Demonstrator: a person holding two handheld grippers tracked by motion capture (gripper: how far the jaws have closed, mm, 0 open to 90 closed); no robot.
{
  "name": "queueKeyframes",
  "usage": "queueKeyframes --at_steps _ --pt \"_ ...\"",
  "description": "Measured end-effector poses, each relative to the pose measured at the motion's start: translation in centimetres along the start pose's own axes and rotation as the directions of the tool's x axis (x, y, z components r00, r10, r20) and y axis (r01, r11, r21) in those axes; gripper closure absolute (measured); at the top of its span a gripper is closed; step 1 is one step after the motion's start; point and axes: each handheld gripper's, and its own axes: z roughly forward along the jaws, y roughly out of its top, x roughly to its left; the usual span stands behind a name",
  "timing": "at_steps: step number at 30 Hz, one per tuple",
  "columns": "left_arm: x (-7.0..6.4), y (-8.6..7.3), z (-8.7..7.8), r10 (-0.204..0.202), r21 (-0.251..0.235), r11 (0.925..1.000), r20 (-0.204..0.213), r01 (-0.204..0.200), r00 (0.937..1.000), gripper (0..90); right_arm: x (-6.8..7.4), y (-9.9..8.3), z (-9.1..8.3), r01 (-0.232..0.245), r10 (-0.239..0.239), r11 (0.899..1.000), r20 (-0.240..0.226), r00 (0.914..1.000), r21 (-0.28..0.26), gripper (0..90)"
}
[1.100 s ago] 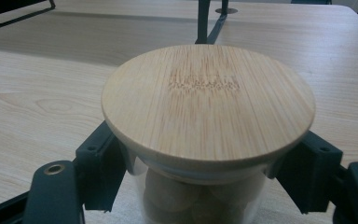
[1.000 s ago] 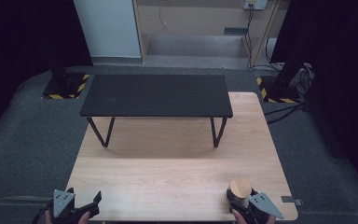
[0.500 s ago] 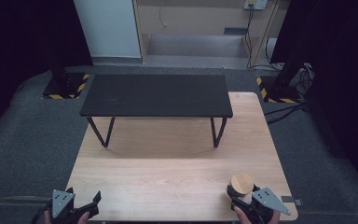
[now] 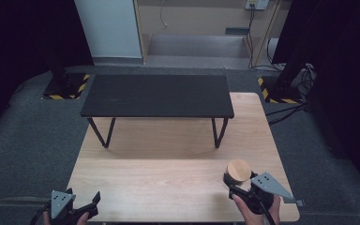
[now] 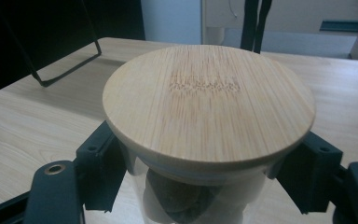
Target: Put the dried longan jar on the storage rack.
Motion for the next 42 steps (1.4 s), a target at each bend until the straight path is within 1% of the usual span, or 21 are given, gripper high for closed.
queueKeyframes --at_steps 5,11,26,32,42 --pt "-0.1 0.0 0.1 0.002 -0.001 1.0000 0.004 -0.002 1.0000 1.0 0.1 2.1 0.4 0.023 -0.023 1.000 -0.015 0.9996 -0.007 26.1" --pt "0.0 0.0 0.1 0.001 0.000 1.0000 0.005 -0.001 1.0000 1.0 0.1 3.9 1.0 0.037 -0.038 0.999 -0.030 0.9989 -0.017 26.1" --pt "0.0 0.0 0.2 0.000 0.000 1.0000 0.009 0.000 1.0000 1.0 0.2 8.7 2.7 0.076 -0.078 0.996 -0.035 0.9963 -0.051 26.1" --pt "0.1 0.0 0.1 -0.002 -0.002 1.0000 0.009 0.002 1.0000 1.0 -0.2 10.2 3.5 0.070 -0.073 0.996 -0.041 0.9965 -0.055 26.1" --pt "0.2 -0.1 0.1 -0.004 -0.002 1.0000 0.012 0.004 0.9999 1.0 -0.5 12.6 5.1 0.081 -0.083 0.994 -0.036 0.9959 -0.071 26.1"
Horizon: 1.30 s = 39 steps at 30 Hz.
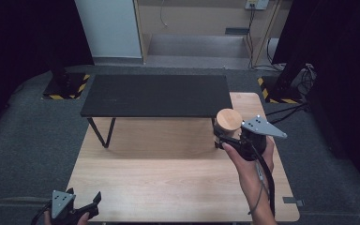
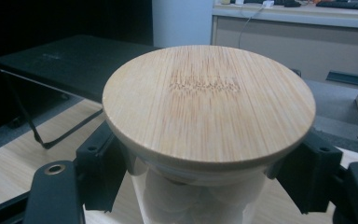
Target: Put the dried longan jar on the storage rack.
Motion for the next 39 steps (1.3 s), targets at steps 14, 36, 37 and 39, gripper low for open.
queueKeyframes --at_steps 14,36,37,39 --pt "0.2 -0.1 0.1 -0.002 0.002 1.0000 0.000 0.002 1.0000 1.0 -0.6 2.7 3.0 0.004 -0.004 1.000 -0.003 1.0000 0.021 26.1" --pt "0.7 -0.1 -0.2 -0.010 -0.001 0.9999 -0.003 0.010 0.9999 1.0 -1.5 4.8 7.7 -0.014 0.013 0.999 0.019 0.9997 0.051 26.1" --pt "0.7 -0.1 -0.2 -0.009 -0.002 1.0000 -0.004 0.009 0.9999 1.0 -1.5 4.8 7.9 -0.017 0.016 0.998 0.018 0.9997 0.052 26.1" --pt "0.7 -0.1 -0.3 -0.010 -0.003 0.9999 -0.004 0.010 0.9999 1.0 -1.6 5.0 8.5 -0.017 0.016 0.998 0.020 0.9997 0.059 26.1"
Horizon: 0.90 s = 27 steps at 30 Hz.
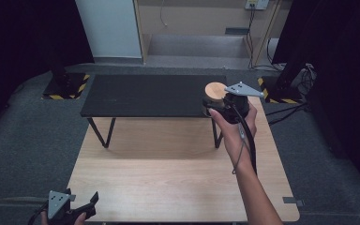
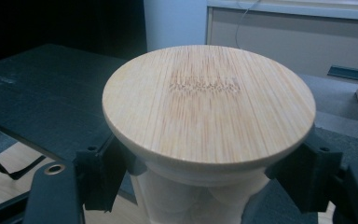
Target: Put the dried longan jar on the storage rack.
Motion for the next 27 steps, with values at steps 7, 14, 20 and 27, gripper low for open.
queueKeyframes --at_steps 7,14,20,27 --pt "0.0 -0.1 0.3 0.000 0.005 1.0000 0.004 0.000 1.0000 1.0 -0.1 0.1 1.8 -0.016 0.016 1.000 0.009 0.9998 0.007 26.1" --pt "0.0 0.0 0.3 -0.001 0.002 1.0000 0.006 0.001 1.0000 1.0 -0.4 0.2 3.2 -0.022 0.021 0.999 0.026 0.9994 0.025 26.1" --pt "0.1 -0.1 0.3 -0.005 0.005 1.0000 0.003 0.005 1.0000 1.0 -0.6 0.2 4.0 -0.022 0.021 0.999 0.034 0.9992 0.037 26.1" --pt "0.3 -0.1 0.4 -0.006 0.008 0.9999 0.002 0.006 1.0000 1.0 -0.8 0.4 4.5 -0.020 0.018 0.999 0.043 0.9989 0.047 26.1"
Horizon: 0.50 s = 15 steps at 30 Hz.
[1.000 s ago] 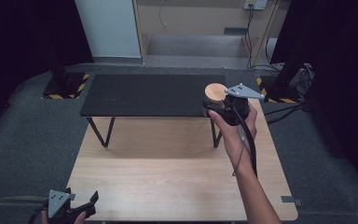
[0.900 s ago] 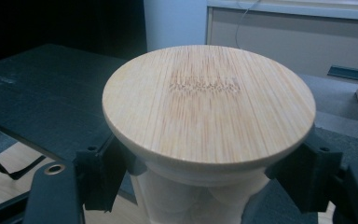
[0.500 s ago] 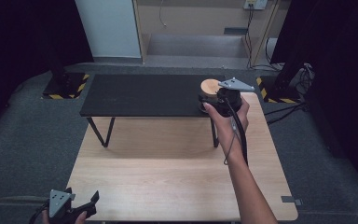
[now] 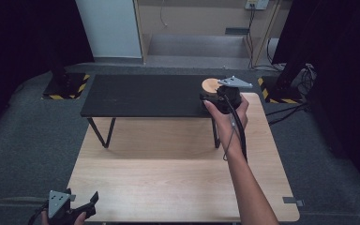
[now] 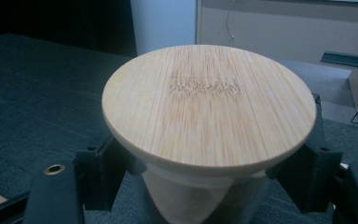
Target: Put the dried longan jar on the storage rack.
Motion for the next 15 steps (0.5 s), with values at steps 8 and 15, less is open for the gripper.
queueKeyframes --at_steps 8,15 --pt "-0.03 -0.12 0.06 -0.001 0.002 1.0000 0.003 0.001 1.0000 1.0 -0.06 0.24 0.59 0.001 -0.001 1.000 0.007 1.0000 0.001 26.1" --pt "0.07 -0.20 -0.08 -0.003 -0.002 1.0000 0.002 0.003 1.0000 1.0 -0.13 0.04 0.68 -0.001 0.001 1.000 0.005 1.0000 -0.008 23.7"
